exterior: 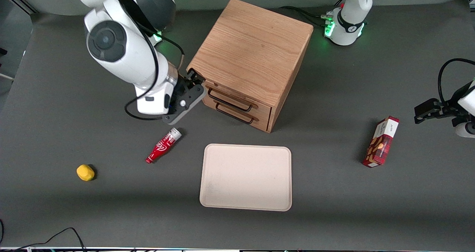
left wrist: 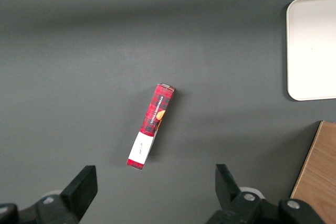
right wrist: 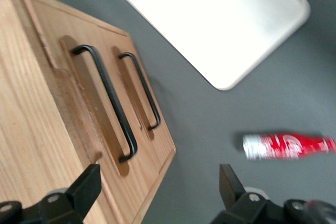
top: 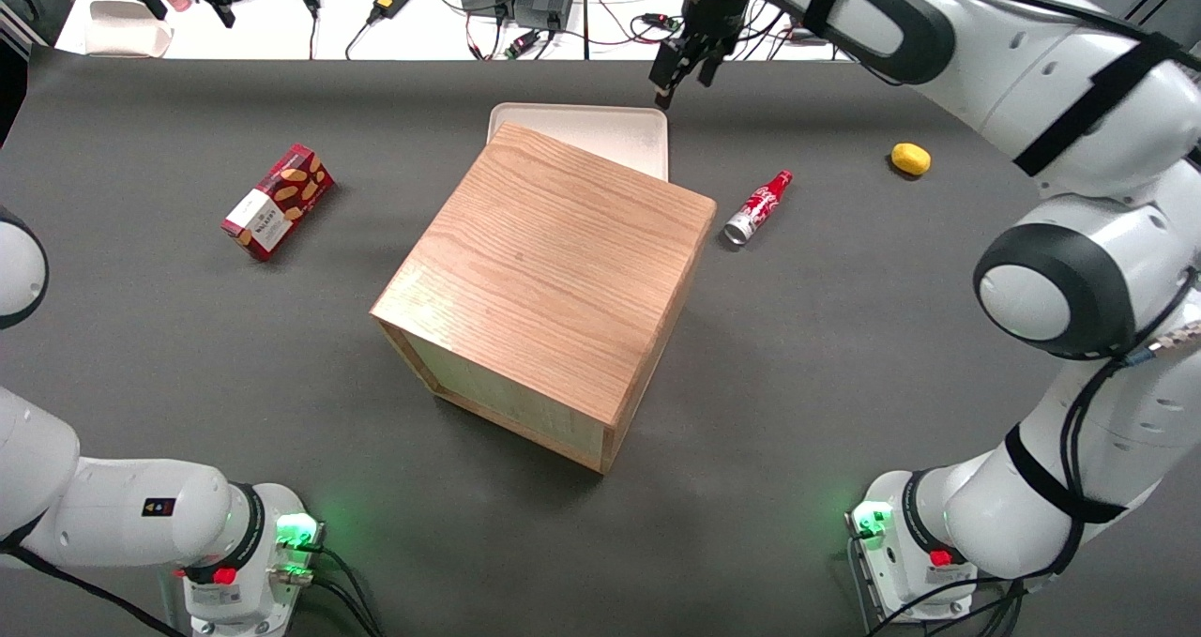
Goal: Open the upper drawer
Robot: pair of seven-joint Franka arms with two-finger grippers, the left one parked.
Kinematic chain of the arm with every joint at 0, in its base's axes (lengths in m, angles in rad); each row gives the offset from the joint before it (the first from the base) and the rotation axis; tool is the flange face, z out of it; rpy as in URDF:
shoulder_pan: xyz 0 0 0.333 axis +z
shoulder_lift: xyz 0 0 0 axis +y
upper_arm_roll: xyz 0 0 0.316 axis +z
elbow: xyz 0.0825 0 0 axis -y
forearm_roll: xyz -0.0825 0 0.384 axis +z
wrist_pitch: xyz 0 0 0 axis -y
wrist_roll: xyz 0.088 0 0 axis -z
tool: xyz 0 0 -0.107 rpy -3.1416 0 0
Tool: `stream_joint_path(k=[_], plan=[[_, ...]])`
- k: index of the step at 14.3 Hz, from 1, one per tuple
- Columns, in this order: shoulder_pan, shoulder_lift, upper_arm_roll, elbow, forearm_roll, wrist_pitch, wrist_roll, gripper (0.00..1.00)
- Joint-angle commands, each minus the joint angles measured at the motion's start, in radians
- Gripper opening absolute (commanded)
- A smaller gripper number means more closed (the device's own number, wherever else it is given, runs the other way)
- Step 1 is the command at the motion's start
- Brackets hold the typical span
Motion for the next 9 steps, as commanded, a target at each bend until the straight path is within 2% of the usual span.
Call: stream_joint_path(k=[1,6,9], plan=[[-0.007,0.067,-0.005,0.043,0.090,0.016,-0.126,1.00],[0.004,0.111,0.005,0.026,0.093,0.114,-0.243,1.00],[0.004,0.127,0.044,-0.015,0.092,0.166,-0.249,1.00]])
